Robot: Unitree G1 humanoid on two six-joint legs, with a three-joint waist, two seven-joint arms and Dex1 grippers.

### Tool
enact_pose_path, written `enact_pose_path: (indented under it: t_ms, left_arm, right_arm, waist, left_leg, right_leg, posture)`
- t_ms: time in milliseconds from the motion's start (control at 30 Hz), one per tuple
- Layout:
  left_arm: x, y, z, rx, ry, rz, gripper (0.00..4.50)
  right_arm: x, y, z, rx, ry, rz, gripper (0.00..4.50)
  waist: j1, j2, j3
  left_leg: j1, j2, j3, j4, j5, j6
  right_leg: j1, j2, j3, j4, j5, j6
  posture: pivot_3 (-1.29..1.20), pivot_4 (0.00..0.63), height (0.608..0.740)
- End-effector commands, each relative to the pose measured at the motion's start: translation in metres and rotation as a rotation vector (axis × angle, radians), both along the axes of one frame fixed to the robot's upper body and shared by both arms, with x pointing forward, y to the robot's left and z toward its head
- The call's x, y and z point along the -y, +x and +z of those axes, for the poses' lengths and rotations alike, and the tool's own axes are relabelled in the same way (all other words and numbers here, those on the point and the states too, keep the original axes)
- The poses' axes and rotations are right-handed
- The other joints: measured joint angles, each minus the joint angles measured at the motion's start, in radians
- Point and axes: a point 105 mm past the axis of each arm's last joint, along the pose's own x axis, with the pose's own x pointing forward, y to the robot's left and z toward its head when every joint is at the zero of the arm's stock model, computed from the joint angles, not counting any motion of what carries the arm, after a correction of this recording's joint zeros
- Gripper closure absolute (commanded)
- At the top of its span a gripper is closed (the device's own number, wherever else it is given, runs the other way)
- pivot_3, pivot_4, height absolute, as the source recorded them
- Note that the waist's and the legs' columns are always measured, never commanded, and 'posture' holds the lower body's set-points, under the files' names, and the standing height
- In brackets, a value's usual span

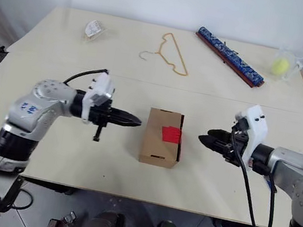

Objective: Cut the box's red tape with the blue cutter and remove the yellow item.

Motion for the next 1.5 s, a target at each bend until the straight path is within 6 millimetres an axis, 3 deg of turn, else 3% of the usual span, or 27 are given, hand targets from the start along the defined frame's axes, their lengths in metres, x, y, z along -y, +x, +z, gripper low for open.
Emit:
enact_pose_path:
  t_ms: [33,233,400,1133,1500]
  left_arm:
    - [0.017,0.012,-0.005,0.038,0.024,0.019,4.5]
    - [0.032,0.03,-0.019,0.079,0.084,0.094,4.5]
    - [0.043,0.023,-0.024,0.056,0.071,0.062,4.5]
    - [0.045,0.012,-0.039,0.015,0.105,0.028,4.5]
    - [0.045,0.009,-0.048,-0.01,0.127,0.016,4.5]
  right_arm:
    - [-0.014,0.002,0.002,-0.051,0.0,0.004,0.84]
    - [-0.026,0.007,-0.008,-0.076,-0.013,-0.009,0.84]
    - [-0.027,0.01,-0.014,-0.084,-0.059,-0.034,0.84]
    - [-0.001,0.012,-0.037,-0.163,-0.055,-0.129,0.84]
    - [0.001,0.015,-0.037,-0.171,-0.02,-0.15,0.84]
  waist:
    - [-0.002,0.0,0.0]
    - [-0.001,0.0,0.0]
    - [0.003,0.0,0.0]
    - [0.003,0.0,0.0]
    - [0.001,0.0,0.0]
  left_leg:
    - [-0.001,0.0,0.001,0.0,0.0,0.0]
    - [-0.012,0.001,0.002,0.002,0.003,-0.005]
    - [-0.016,-0.002,0.003,0.004,0.003,-0.003]
    - [-0.013,-0.001,0.002,0.005,0.004,-0.003]
    - [-0.012,-0.001,0.0,0.005,0.004,-0.002]
  right_leg:
    - [-0.003,0.001,-0.001,0.001,0.0,0.0]
    - [-0.015,0.009,-0.002,0.01,0.0,0.0]
    - [-0.019,0.007,-0.002,0.012,0.001,0.002]
    - [-0.014,0.008,-0.003,0.011,0.001,0.002]
    - [-0.011,0.008,-0.005,0.01,0.001,0.002]
  posture:
    - [0.0,0.15,0.74]
    - [0.0,0.15,0.74]
    - [0.0,0.15,0.74]
    - [0.0,0.15,0.74]
    - [0.0,0.15,0.74]
